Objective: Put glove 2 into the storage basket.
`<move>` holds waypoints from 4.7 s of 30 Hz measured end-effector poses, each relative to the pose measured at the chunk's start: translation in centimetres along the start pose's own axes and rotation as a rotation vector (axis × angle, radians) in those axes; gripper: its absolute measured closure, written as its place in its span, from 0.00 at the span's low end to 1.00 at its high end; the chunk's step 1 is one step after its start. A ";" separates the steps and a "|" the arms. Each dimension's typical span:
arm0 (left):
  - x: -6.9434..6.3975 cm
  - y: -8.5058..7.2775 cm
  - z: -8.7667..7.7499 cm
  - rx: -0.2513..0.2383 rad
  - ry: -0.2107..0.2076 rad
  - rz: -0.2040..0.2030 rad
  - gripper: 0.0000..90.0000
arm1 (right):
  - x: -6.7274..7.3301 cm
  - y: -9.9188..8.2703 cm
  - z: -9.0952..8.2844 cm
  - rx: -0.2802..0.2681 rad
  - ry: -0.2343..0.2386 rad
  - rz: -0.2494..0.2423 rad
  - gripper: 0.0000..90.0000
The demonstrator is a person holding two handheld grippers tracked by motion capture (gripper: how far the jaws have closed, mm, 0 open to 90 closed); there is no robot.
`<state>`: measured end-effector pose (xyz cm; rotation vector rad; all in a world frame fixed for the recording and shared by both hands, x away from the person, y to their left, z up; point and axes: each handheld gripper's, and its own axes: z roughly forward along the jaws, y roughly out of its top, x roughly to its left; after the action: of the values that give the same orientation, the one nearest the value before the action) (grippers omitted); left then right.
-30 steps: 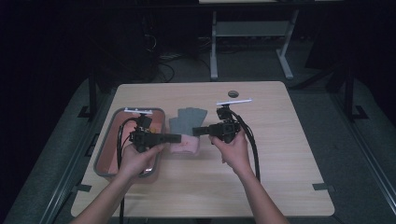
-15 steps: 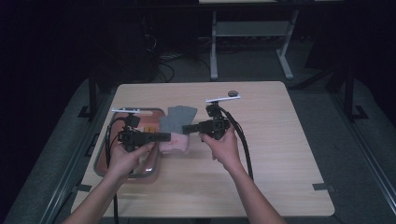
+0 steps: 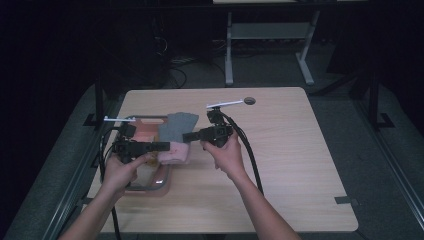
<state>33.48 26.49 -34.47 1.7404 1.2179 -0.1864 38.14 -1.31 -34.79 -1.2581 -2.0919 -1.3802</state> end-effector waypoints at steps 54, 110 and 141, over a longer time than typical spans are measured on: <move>4.5 -1.7 -4.9 -0.002 0.144 -0.050 0.78 | 1.4 1.4 8.5 0.122 0.029 -0.016 0.85; 4.6 -1.5 -4.9 0.043 0.418 0.013 0.58 | -2.8 -0.7 -1.1 0.047 -0.097 0.011 0.78; 0.0 0.2 -0.8 0.050 0.342 0.146 0.51 | -5.5 -2.1 -5.5 0.011 -0.174 0.046 0.71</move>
<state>33.35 27.06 -33.89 1.9507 1.3283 0.1762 38.49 -8.99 -37.06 -1.4595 -2.1651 -1.2785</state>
